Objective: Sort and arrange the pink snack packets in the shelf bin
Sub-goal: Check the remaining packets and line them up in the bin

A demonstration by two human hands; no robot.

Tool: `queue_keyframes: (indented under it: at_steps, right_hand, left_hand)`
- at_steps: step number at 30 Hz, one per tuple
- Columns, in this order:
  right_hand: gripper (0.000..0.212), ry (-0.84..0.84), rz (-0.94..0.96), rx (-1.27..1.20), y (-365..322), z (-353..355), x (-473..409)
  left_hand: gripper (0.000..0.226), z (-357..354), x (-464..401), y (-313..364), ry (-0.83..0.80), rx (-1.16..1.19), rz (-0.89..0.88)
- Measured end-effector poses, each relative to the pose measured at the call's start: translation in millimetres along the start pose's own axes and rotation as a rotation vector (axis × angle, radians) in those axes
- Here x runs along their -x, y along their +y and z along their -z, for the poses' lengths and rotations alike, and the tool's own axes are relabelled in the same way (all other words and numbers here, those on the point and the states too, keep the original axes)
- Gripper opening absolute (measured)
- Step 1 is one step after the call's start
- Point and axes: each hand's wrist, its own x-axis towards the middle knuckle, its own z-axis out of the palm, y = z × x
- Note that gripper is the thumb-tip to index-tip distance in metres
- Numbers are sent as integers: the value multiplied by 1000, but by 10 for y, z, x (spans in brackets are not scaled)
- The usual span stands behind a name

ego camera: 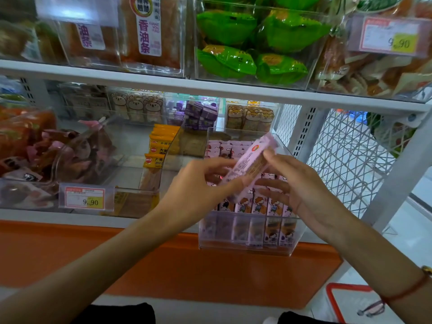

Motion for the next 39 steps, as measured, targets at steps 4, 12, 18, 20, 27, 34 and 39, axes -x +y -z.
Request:
queue_keyframes:
  at_steps: [4,12,18,20,27,34,39]
  right_hand:
    - [53,-26,48,43,29,-34,5]
    - [49,-99,99,-250,16,50,-49]
    - [51,-60,264,2,30,7,7]
    - [36,-71,244,-52,51,-20,-10]
    - [36,355,88,46,55,1,-623]
    - [40,190,369,747,-52,-145,-1222]
    - [41,-149,366,1201,1,-307,-1581]
  left_hand:
    - [44,-15,31,-8,138,-340,-253]
    - [65,3,9,17,76,-231,-164]
    - [38,54,-25,-63,85,-37,-94]
    - [37,74,-48,-108,100,25,-76]
    - [49,132,-88,-323,283,41,46]
    - [43,94,-24,-482,102,20,133]
    - [47,149,-38,-543,99,-19,111]
